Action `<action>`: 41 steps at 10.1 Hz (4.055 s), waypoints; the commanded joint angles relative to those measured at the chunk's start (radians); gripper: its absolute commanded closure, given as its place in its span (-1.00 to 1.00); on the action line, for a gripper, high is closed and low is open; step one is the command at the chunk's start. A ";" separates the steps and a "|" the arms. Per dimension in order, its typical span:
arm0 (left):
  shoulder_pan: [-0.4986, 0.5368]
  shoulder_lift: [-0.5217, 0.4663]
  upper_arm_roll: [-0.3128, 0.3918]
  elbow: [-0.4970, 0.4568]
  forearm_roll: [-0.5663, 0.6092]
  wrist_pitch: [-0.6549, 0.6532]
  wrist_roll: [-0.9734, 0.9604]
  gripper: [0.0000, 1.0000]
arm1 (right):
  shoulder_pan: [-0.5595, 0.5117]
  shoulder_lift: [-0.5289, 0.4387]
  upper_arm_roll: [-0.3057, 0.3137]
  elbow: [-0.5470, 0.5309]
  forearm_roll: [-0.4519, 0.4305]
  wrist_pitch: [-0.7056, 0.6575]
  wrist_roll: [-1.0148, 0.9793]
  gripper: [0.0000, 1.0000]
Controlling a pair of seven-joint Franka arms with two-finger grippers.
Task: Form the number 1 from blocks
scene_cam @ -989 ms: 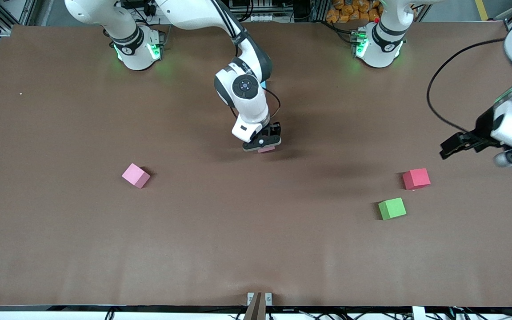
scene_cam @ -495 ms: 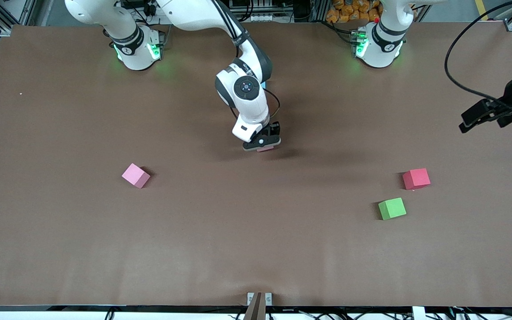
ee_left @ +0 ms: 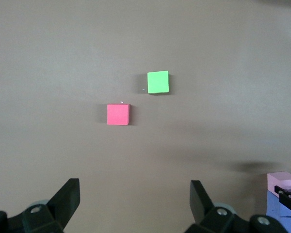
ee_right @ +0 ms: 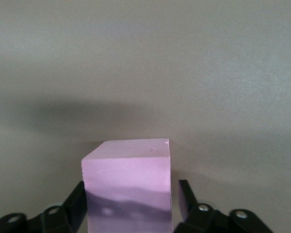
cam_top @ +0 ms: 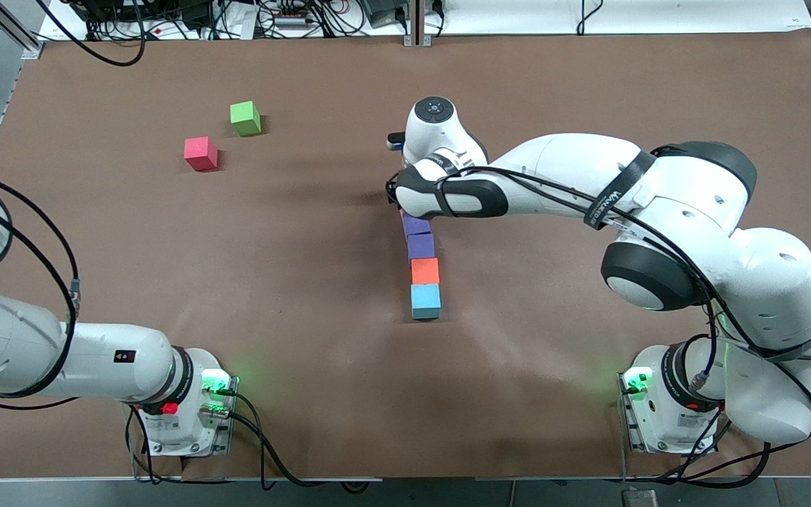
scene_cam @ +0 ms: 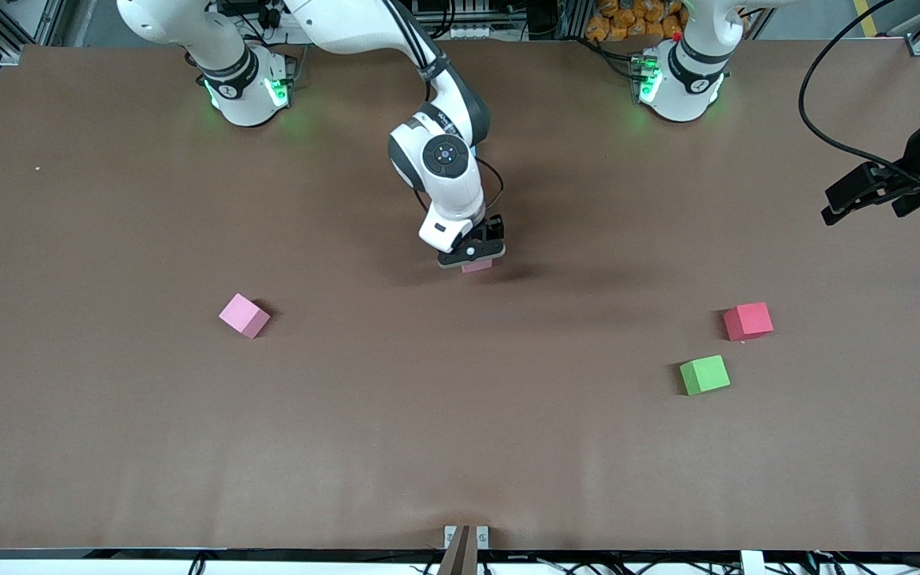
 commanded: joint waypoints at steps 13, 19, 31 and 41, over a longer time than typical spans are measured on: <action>0.107 -0.009 -0.109 0.020 0.016 -0.036 0.050 -1.00 | -0.848 -0.496 0.232 0.198 -0.437 -0.595 -0.217 -1.00; 0.090 -0.010 -0.151 0.022 0.007 -0.058 0.059 -1.00 | -1.022 -0.640 0.233 0.214 -0.426 -0.750 -0.221 -1.00; -0.033 0.000 -0.036 0.025 0.016 -0.040 0.062 -1.00 | -1.082 -0.690 0.241 0.214 -0.411 -0.804 -0.394 -1.00; -0.020 0.011 -0.040 0.022 0.066 -0.033 0.079 -1.00 | -1.072 -0.673 0.243 0.230 -0.398 -0.809 -0.382 -1.00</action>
